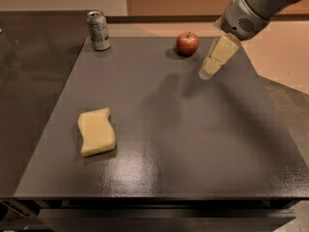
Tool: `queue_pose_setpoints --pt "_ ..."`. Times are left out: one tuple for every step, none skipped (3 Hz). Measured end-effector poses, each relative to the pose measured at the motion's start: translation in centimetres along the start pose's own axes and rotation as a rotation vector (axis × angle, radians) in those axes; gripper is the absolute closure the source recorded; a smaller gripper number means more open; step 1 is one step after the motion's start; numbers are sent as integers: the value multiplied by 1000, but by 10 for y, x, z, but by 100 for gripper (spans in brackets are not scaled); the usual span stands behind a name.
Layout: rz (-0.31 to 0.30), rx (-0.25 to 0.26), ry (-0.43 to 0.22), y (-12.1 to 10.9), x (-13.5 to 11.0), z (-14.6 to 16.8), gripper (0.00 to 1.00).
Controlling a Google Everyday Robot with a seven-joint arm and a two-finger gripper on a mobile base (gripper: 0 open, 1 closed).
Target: Move apple near sponge
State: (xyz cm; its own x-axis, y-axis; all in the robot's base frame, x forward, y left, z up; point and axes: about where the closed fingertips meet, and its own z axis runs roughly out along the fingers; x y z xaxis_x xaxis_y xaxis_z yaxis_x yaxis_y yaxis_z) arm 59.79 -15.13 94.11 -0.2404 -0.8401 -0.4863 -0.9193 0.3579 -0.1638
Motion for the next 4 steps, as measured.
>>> queue_pose_setpoints --pt "77 9 -44 -26 -8 22 0" --pt "141 21 -95 -46 -14 43 0" --pt "181 41 -127 -65 -20 63 0" --pt "216 68 -157 -85 -26 78 0"
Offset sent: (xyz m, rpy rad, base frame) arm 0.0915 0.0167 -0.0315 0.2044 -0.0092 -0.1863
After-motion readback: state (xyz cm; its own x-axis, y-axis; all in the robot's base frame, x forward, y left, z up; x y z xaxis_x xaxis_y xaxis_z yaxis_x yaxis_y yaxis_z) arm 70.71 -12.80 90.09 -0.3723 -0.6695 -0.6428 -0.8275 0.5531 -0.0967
